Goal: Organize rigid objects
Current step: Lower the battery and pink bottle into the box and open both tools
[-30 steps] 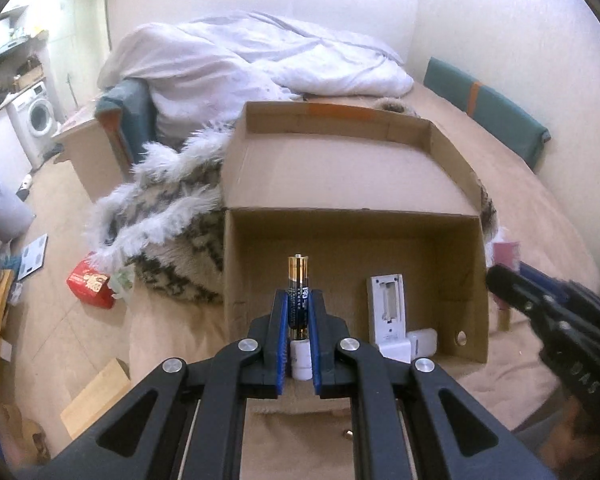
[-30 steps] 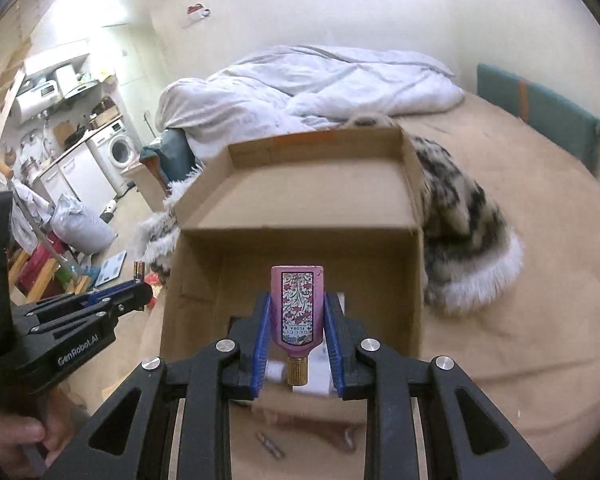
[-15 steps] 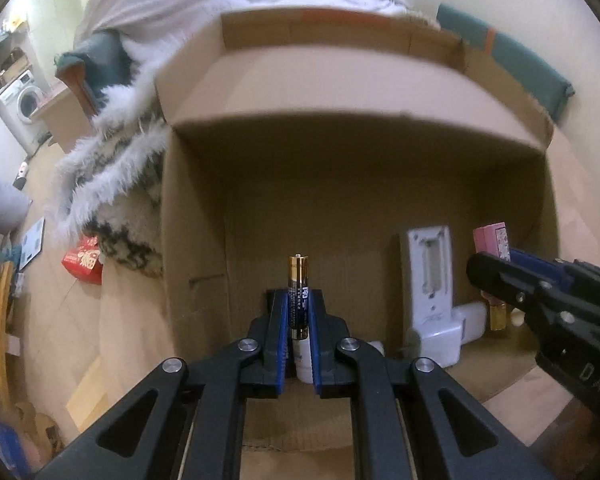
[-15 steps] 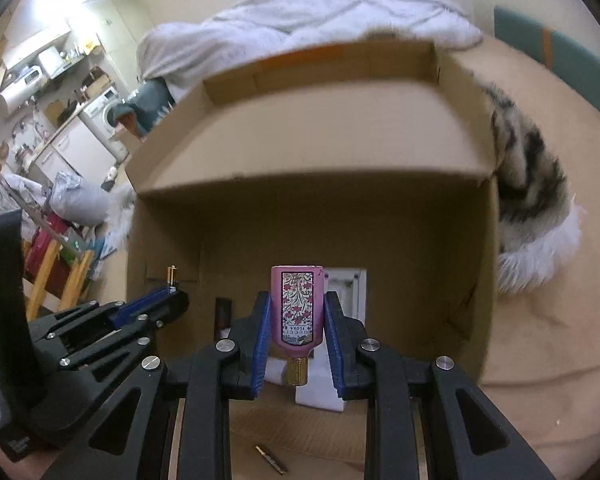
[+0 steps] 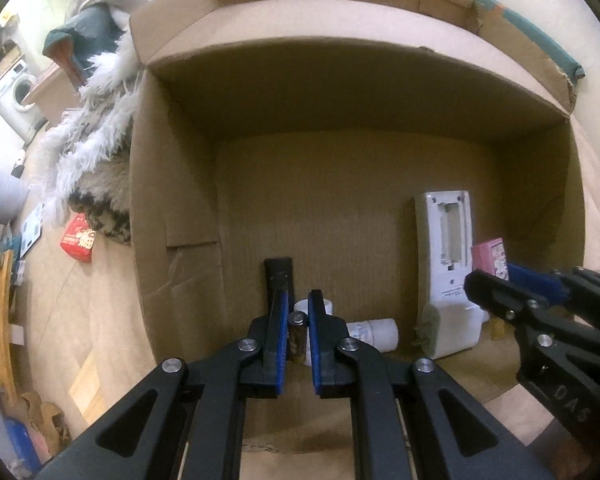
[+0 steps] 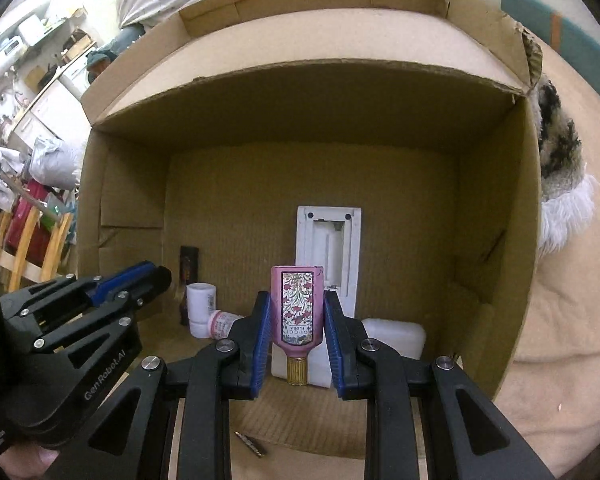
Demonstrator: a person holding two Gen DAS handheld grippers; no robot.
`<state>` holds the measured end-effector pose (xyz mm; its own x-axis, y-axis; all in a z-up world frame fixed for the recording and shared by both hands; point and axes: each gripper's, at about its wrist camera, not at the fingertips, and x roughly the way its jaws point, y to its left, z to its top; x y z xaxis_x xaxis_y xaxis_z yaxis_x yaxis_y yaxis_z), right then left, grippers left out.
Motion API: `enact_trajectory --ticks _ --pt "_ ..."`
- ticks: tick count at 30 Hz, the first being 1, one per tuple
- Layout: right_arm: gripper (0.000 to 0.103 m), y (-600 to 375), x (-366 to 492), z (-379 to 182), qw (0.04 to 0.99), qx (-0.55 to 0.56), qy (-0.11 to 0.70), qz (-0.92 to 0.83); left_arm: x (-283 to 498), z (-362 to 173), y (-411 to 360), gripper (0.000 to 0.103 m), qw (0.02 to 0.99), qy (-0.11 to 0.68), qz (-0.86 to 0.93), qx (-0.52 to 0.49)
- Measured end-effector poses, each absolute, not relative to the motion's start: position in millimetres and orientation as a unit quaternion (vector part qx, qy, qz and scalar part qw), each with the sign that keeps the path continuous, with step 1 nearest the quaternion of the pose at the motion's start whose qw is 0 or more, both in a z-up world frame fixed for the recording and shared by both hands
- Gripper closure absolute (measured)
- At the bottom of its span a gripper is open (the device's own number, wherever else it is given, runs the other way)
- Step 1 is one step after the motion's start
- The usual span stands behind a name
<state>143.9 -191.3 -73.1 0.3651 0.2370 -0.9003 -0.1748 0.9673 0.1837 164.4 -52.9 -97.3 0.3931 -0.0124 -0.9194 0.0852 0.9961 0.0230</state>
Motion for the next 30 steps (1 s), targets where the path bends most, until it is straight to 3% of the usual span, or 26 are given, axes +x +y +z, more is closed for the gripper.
enact_trajectory --ticks 16,19,20,22,24,30 --pt "0.076 -193.2 155.7 -74.8 0.824 0.041 0.553 0.115 157.7 -109.1 -75.7 0.093 0.832 0.549 -0.034 0.077" --pt "0.076 -198.2 155.6 -72.6 0.827 0.060 0.546 0.119 153.9 -106.4 -81.6 0.085 0.834 0.544 -0.038 0.085" --pt "0.075 -199.7 156.4 -70.3 0.829 0.067 0.542 0.121 153.1 -105.2 -82.9 0.078 0.835 0.542 -0.039 0.085" --pt "0.067 -205.8 156.4 -65.3 0.833 0.077 0.535 0.118 152.3 -98.9 -81.9 0.064 0.840 0.534 -0.039 0.085" --pt "0.026 -209.5 157.2 -61.0 0.838 0.087 0.526 0.112 151.1 -90.8 -83.3 0.048 0.847 0.523 -0.037 0.084" --pt "0.006 -209.4 156.0 -53.8 0.846 0.091 0.513 0.113 148.8 -79.0 -81.4 0.043 0.855 0.512 -0.039 0.071"
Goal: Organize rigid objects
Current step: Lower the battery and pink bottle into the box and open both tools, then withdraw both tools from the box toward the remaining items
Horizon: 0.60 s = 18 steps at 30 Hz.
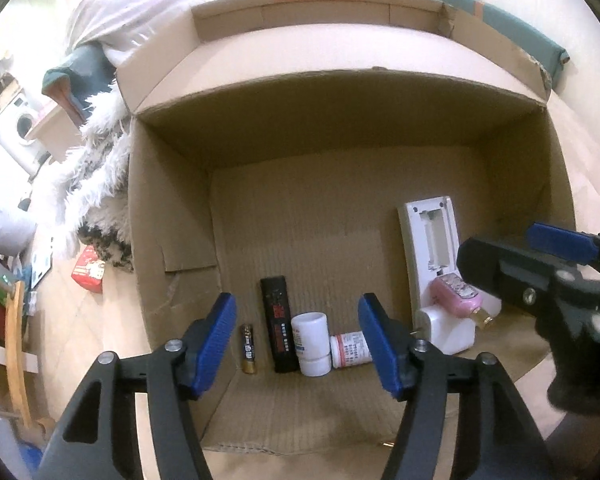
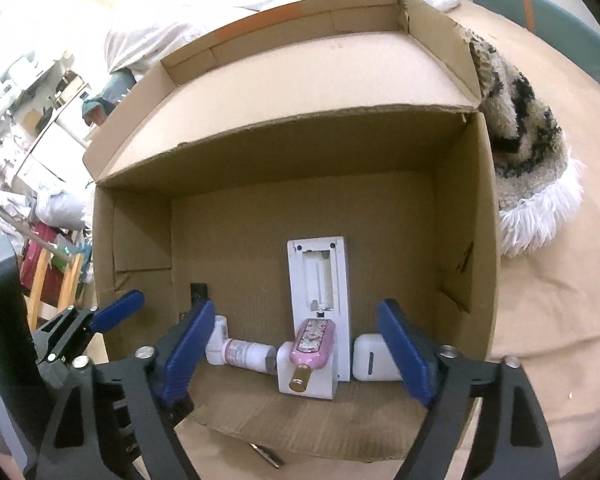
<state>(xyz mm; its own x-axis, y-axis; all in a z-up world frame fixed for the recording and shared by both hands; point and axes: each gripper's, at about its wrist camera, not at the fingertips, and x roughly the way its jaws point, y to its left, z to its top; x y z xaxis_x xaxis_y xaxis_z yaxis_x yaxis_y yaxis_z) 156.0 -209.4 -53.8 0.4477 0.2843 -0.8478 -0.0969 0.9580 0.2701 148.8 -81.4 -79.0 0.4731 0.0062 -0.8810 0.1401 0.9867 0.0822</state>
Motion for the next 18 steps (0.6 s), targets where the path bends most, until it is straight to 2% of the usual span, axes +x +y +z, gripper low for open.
enact_trajectory --ticks 15,18 --pt "0.004 -218.6 136.4 -26.8 0.860 0.101 0.488 0.114 139.1 -46.7 -47.7 0.043 0.866 0.496 -0.038 0.044" --pt "0.004 -222.2 120.6 -15.5 0.865 0.094 0.479 0.117 124.5 -35.7 -28.1 0.037 0.872 0.488 -0.031 0.024"
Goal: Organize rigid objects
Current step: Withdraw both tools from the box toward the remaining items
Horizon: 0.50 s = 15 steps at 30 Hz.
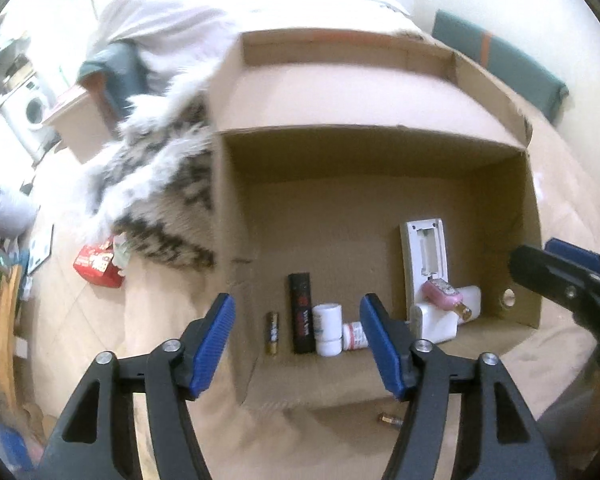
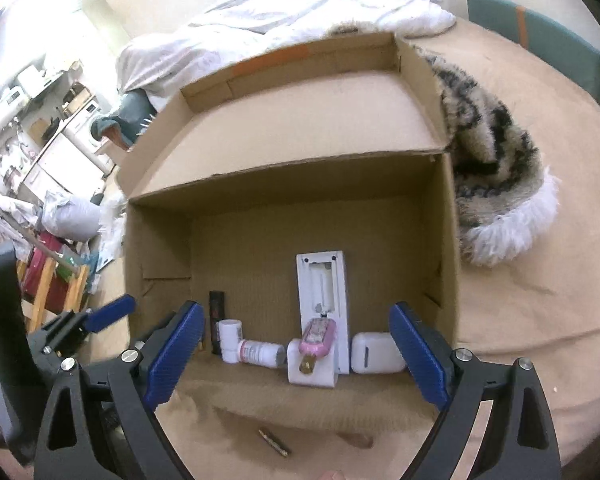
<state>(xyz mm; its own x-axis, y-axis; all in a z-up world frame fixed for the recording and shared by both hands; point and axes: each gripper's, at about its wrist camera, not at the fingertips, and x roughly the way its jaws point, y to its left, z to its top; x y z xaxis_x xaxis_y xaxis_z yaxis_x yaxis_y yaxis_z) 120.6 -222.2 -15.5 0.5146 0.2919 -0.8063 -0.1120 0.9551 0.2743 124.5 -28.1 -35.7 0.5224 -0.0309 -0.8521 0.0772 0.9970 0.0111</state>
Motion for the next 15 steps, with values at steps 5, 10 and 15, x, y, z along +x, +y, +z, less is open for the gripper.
enact_trajectory --ticks 5,10,15 --pt "0.004 -226.4 93.6 -9.3 0.866 0.090 0.475 0.131 103.9 -34.0 -4.8 0.036 0.868 0.496 -0.014 0.004" --pt "0.004 -228.2 76.0 -16.5 0.859 0.088 0.488 0.131 93.0 -44.4 5.8 0.036 0.858 0.514 -0.002 -0.018" --pt "0.004 -233.0 65.9 -29.7 0.847 0.098 0.507 0.123 91.8 -53.1 4.6 0.036 0.846 0.532 -0.009 -0.030"
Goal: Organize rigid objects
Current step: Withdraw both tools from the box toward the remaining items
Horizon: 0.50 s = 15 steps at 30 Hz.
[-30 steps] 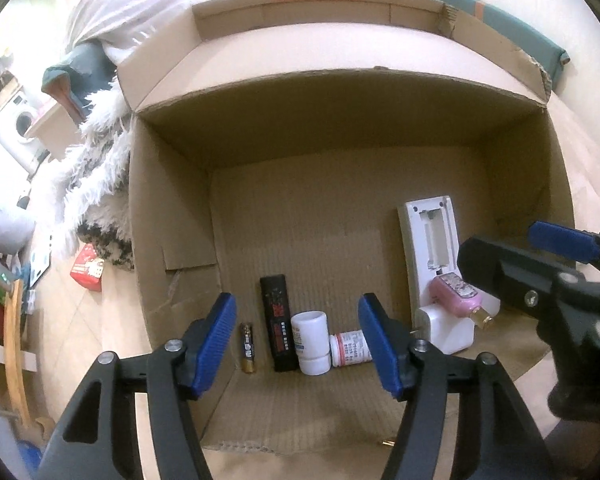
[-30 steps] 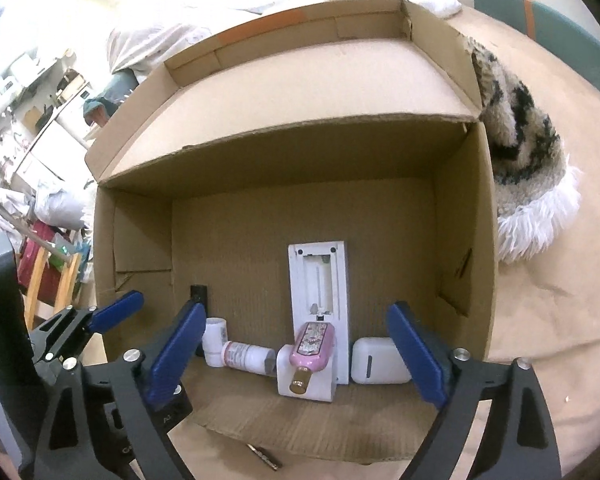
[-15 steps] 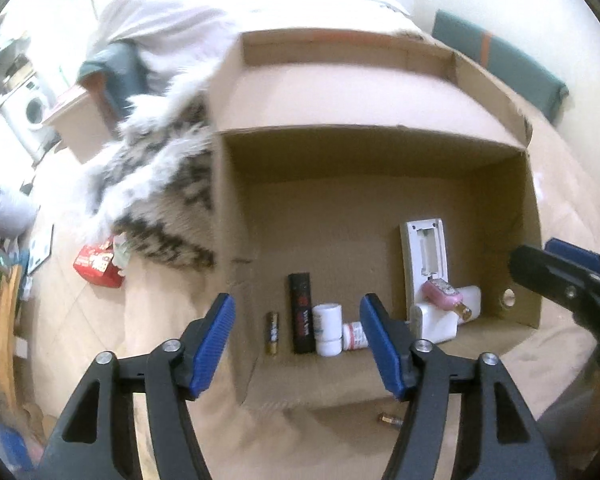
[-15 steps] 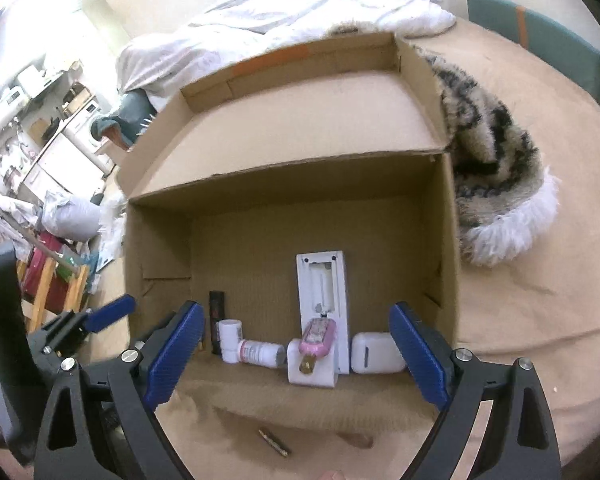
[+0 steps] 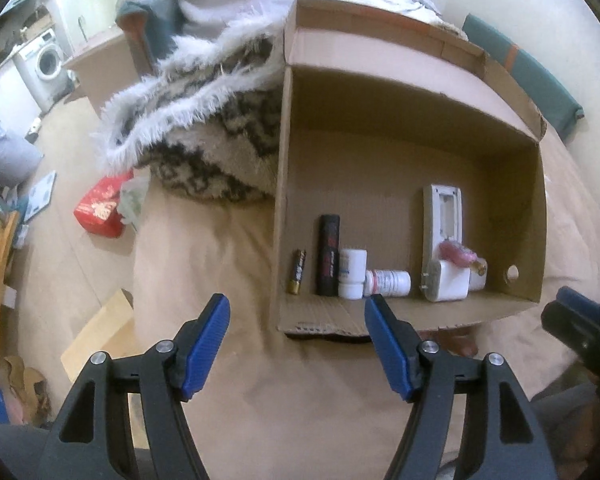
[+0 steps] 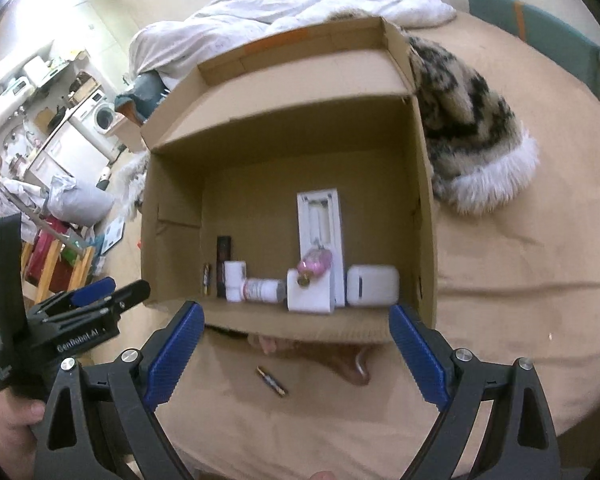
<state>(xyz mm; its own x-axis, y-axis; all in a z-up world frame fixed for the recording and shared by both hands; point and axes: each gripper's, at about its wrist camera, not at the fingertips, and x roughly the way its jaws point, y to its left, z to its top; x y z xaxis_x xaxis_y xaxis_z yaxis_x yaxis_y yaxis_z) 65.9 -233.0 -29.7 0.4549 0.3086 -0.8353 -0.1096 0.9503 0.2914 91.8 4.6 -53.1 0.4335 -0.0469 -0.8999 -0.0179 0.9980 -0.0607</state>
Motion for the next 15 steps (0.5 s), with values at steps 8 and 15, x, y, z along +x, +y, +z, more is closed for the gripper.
enact_trajectory --ticks 8,15 --pt "0.004 -247.0 63.8 -54.6 0.827 0.111 0.540 0.108 87.8 -71.3 1.8 0.036 0.827 0.561 -0.012 -0.036" --pt "0.004 -260.7 67.2 -66.8 0.815 0.135 0.557 0.091 89.7 -87.5 -0.9 0.036 0.807 0.590 -0.012 -0.026"
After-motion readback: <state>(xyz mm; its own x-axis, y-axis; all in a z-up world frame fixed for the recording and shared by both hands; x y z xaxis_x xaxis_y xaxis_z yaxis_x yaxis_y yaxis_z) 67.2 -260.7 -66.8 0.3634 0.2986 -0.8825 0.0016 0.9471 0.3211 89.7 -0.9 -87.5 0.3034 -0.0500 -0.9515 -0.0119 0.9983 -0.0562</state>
